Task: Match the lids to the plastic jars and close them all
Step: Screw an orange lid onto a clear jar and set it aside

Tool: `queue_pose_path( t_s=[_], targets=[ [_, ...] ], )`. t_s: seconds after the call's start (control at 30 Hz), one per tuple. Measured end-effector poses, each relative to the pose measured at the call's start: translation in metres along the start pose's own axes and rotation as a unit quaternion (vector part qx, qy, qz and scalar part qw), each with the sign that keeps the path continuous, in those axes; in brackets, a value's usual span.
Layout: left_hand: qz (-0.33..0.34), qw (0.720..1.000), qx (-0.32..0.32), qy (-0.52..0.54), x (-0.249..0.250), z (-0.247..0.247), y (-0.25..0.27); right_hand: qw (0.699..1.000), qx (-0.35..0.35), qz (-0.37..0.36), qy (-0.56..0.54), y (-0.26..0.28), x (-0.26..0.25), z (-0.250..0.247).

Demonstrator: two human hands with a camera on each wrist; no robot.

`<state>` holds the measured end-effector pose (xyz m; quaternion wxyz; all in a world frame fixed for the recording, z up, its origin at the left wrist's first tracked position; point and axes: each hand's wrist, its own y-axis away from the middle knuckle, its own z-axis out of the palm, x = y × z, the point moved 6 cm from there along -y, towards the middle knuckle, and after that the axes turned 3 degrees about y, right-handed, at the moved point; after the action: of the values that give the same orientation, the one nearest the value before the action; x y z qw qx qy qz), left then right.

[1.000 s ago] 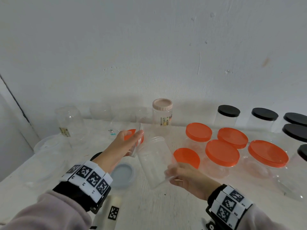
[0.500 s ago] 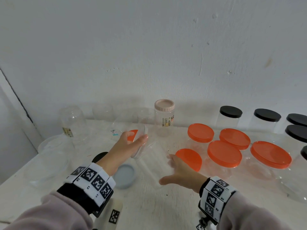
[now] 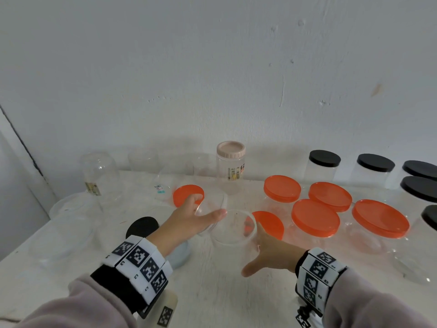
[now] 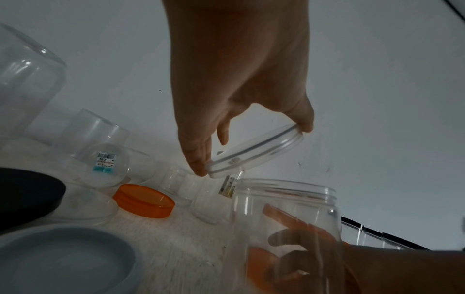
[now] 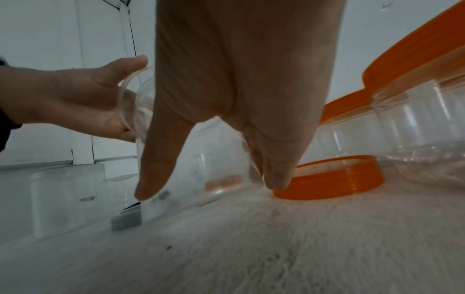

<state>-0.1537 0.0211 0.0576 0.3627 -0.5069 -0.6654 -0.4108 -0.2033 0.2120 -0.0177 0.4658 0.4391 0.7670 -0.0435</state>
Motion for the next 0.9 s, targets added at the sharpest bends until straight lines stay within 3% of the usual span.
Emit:
queue_pose_path(
  t_s=[0.17, 0.4, 0.9],
  targets=[
    [0.033, 0.996, -0.024, -0.074, 0.006, 0.012, 0.0, 0.996, 0.028, -0.041, -0.075, 0.001, -0.009, -0.005],
    [0.095, 0.968, -0.03, -0.231, 0.02, 0.035, 0.0, 0.993, 0.031, -0.07, -0.085, 0.0, -0.013, -0.002],
    [0.111, 0.962, -0.048, -0.246, 0.016, 0.054, 0.006, 0.995, 0.041, -0.068, -0.059, 0.001, -0.011, -0.001]
  ],
)
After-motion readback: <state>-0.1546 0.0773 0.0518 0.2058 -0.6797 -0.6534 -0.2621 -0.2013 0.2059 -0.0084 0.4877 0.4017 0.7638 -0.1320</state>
